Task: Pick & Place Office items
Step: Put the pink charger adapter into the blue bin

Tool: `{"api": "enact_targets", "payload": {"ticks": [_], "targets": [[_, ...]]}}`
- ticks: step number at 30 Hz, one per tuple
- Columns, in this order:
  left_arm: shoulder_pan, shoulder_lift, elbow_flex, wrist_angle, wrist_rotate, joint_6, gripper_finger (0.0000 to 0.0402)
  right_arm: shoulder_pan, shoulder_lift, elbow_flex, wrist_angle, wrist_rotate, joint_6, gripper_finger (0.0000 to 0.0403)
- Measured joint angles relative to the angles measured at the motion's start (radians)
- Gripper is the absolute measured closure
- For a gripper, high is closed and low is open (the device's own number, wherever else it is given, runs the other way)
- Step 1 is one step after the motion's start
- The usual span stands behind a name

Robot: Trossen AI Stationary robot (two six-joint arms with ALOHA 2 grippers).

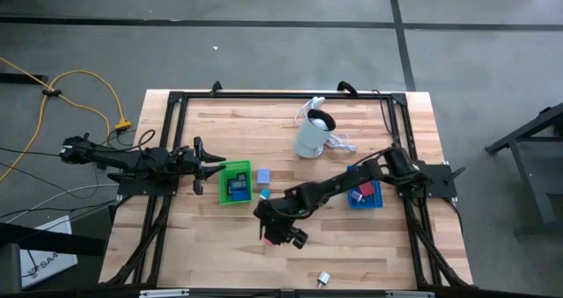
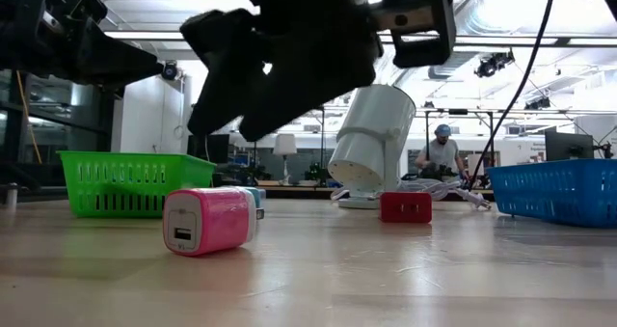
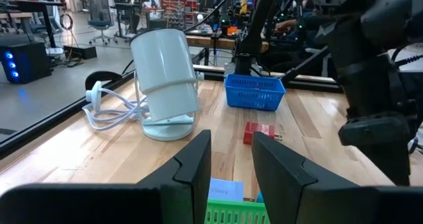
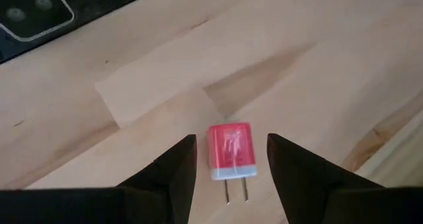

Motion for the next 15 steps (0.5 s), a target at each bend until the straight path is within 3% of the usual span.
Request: {"api": "enact_targets", "payload": {"ticks": [15], "targets": [[0.000,0.000,0.000,0.001,0.000,0.000,0.0298,-0.004,0.037,0.001,0.039,-0.006,0.001,0.0231]]}}
